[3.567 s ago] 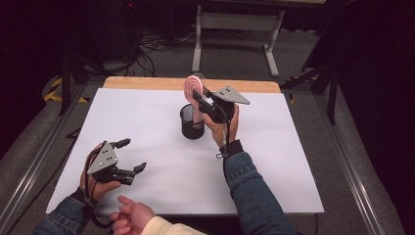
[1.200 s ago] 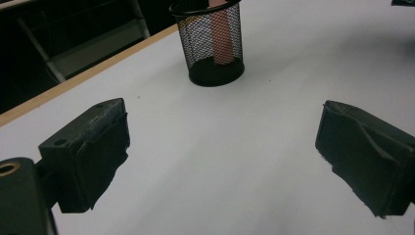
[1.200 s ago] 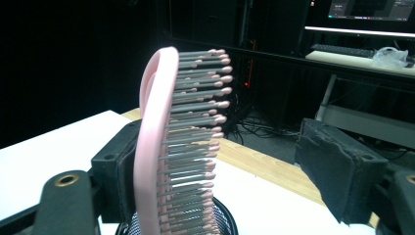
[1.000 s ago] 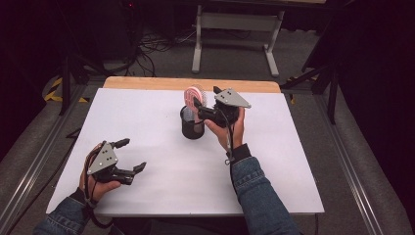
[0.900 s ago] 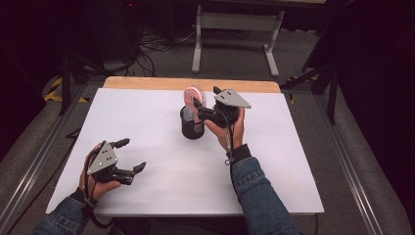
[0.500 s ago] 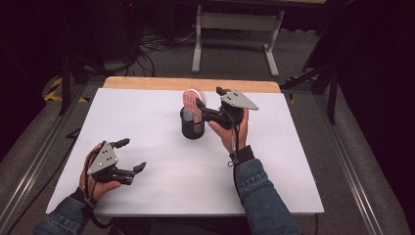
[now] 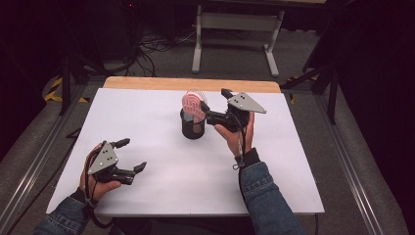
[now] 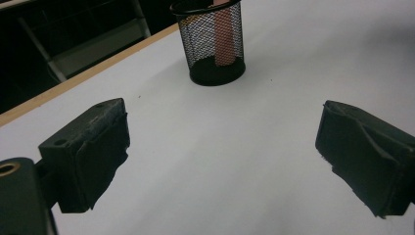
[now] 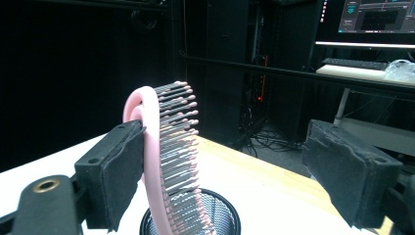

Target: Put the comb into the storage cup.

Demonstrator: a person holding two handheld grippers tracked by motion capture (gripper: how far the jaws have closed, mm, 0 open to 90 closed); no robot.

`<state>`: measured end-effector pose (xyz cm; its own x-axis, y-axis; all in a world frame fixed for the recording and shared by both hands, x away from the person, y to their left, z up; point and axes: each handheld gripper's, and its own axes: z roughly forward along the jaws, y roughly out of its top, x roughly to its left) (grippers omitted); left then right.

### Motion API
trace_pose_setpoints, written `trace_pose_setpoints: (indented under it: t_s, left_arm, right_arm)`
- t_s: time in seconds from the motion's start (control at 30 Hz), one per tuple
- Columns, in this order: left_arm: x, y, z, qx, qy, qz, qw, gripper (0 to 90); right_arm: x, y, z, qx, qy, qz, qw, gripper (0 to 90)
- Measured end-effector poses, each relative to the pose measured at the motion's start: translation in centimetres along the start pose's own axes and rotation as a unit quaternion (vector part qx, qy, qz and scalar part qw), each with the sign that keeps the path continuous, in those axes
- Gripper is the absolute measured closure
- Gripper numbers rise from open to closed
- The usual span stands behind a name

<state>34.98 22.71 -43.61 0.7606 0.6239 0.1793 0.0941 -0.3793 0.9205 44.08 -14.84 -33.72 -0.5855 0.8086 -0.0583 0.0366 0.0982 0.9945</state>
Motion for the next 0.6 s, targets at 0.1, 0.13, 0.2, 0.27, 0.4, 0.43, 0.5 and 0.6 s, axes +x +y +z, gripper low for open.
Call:
trace_pose_setpoints:
  t_s: [0.1, 0.13, 0.2, 0.27, 0.4, 0.43, 0.5, 0.6]
  left_arm:
    - [0.0, 0.0, 0.0, -0.001, -0.001, -0.002, 1.0, 6.7]
    - [0.0, 0.0, 0.0, -0.001, 0.0, 0.0, 1.0, 6.7]
    - [0.0, 0.0, 0.0, -0.001, 0.001, 0.001, 1.0, 6.8]
    - [0.0, 0.0, 0.0, -0.001, 0.001, 0.0, 1.0, 6.7]
    - [0.0, 0.0, 0.0, -0.001, 0.001, 0.0, 1.0, 6.7]
    - [0.0, 0.0, 0.0, -0.001, 0.001, 0.0, 1.0, 6.7]
    - [0.0, 0.0, 0.0, 0.0, 0.001, 0.0, 1.0, 6.7]
    - [0.0, 0.0, 0.0, -0.001, 0.001, -0.001, 1.0, 6.7]
  right_arm:
    - [0.1, 0.0, -0.4, 0.001, -0.001, -0.001, 1.0, 14.9]
    - [0.0, 0.0, -0.5, 0.002, 0.0, -0.003, 1.0, 14.8]
    - [-0.1, 0.1, -0.8, 0.002, -0.001, -0.004, 1.0, 14.6]
    - [-0.1, 0.1, -1.0, 0.003, 0.0, -0.005, 1.0, 14.5]
    - [-0.2, 0.0, -1.4, 0.003, 0.0, -0.007, 1.0, 14.1]
    - [-0.2, 0.0, -1.4, 0.003, 0.0, -0.007, 1.0, 14.0]
    - [-0.3, 0.0, -1.5, 0.003, -0.002, -0.006, 1.0, 14.0]
    - [-0.4, -0.1, -1.7, 0.004, -0.004, -0.007, 1.0, 13.8]
